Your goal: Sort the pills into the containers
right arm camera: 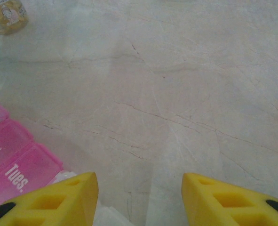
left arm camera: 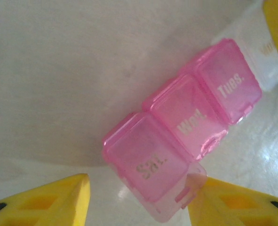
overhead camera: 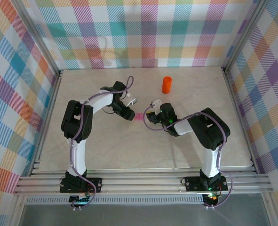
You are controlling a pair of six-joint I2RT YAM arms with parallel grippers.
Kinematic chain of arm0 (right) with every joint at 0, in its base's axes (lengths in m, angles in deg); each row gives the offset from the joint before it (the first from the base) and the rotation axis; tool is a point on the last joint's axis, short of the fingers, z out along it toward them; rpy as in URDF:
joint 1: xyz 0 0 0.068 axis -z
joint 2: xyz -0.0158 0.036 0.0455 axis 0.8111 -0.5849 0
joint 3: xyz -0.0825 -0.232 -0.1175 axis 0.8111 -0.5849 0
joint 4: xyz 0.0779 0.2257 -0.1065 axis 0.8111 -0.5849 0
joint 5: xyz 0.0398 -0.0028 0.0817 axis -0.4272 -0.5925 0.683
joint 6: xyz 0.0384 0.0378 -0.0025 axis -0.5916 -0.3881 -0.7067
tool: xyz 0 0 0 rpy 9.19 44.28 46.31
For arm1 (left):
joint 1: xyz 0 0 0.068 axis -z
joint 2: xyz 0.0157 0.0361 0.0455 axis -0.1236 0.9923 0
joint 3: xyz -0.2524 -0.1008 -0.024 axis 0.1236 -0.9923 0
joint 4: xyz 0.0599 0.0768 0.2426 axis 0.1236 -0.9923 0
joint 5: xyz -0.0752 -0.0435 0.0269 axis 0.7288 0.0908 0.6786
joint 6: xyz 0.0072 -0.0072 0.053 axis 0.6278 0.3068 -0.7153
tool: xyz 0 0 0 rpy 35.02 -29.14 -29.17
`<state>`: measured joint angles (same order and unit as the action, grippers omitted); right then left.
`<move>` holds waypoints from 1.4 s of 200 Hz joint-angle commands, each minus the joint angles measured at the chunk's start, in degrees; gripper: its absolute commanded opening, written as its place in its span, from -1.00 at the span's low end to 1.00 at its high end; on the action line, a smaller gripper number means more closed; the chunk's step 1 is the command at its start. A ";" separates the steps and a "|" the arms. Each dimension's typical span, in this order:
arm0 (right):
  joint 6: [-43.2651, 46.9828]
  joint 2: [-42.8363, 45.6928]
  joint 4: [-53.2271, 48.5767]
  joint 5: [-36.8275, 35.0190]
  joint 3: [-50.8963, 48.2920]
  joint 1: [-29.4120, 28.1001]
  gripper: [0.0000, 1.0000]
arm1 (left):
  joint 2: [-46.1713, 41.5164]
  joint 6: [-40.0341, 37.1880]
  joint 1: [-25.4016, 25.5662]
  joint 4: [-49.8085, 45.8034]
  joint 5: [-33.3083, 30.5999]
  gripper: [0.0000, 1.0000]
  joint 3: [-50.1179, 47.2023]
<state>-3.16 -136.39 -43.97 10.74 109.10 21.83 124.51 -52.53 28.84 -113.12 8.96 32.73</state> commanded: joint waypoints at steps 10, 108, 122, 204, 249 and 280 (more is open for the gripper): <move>2.46 -1.94 -8.50 -0.33 -2.52 -0.80 0.00 | -3.28 3.24 -0.47 3.23 -2.05 0.12 0.98; 4.99 -2.16 -8.09 0.29 -2.59 -1.15 -0.01 | 6.27 6.42 -0.07 -1.71 -4.32 0.13 12.89; 4.98 -2.19 -8.05 0.24 -2.60 -1.11 -0.01 | 7.32 6.49 0.21 -2.20 -4.58 0.12 12.93; 4.53 -2.37 -12.38 0.65 -0.02 -1.11 0.00 | -6.00 13.29 -0.82 11.25 -9.90 0.17 6.05; 4.59 -2.40 -12.12 0.74 -0.23 -1.11 0.00 | -17.62 12.32 0.14 16.79 -14.94 0.25 -7.87; 4.62 -2.72 -12.21 0.39 0.01 -1.11 0.02 | -23.16 11.75 1.52 23.08 -15.73 0.30 -20.40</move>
<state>-0.40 -136.39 -45.82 10.79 110.25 21.48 102.28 -40.62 29.12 -93.69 -4.75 20.27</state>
